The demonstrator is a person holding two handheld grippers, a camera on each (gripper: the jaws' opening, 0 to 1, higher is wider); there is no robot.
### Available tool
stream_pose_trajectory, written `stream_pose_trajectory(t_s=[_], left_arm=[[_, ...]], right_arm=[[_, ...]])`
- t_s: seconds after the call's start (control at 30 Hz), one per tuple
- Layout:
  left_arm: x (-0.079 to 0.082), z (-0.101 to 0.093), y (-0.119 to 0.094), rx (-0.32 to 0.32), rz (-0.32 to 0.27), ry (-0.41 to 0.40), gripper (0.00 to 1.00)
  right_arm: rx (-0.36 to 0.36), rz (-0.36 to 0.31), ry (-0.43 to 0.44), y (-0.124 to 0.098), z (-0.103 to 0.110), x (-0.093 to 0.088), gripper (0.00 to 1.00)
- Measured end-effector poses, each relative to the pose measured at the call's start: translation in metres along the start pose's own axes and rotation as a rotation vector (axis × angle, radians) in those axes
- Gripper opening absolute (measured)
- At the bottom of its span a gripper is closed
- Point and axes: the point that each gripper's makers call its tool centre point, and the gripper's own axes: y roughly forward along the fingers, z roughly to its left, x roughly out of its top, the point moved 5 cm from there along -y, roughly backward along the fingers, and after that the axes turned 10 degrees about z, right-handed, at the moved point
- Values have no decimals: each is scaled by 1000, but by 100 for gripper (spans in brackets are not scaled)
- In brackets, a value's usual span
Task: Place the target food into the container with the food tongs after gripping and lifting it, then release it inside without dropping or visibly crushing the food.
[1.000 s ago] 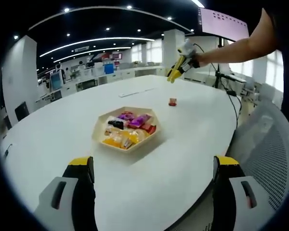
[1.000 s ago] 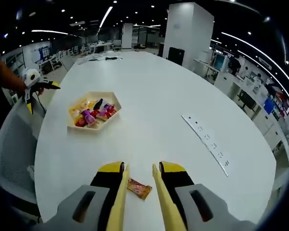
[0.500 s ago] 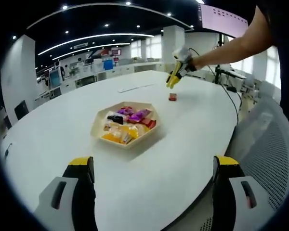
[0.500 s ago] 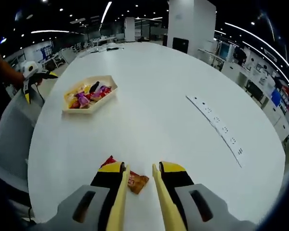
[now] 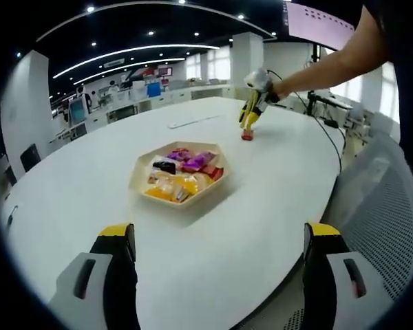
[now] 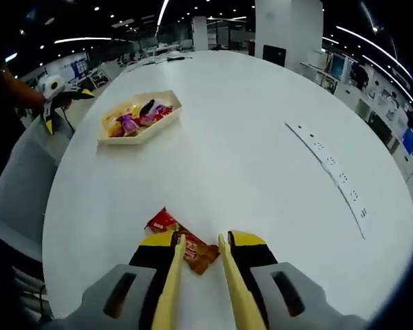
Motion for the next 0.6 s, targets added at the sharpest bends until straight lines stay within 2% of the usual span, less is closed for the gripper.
stream_pose_trajectory(t_s=[0.2,0.33,0.6], left_arm=[[1,0,0,0,-2,4,98],[1,-1,0,-4,1,12,98],[0,-1,0,0,0,12,98]], right_arm=[[22,7,13,-4,15,-5,29],[108,3,39,-3,36,-8,29],[56,20,-24,-2,40,-11,29]])
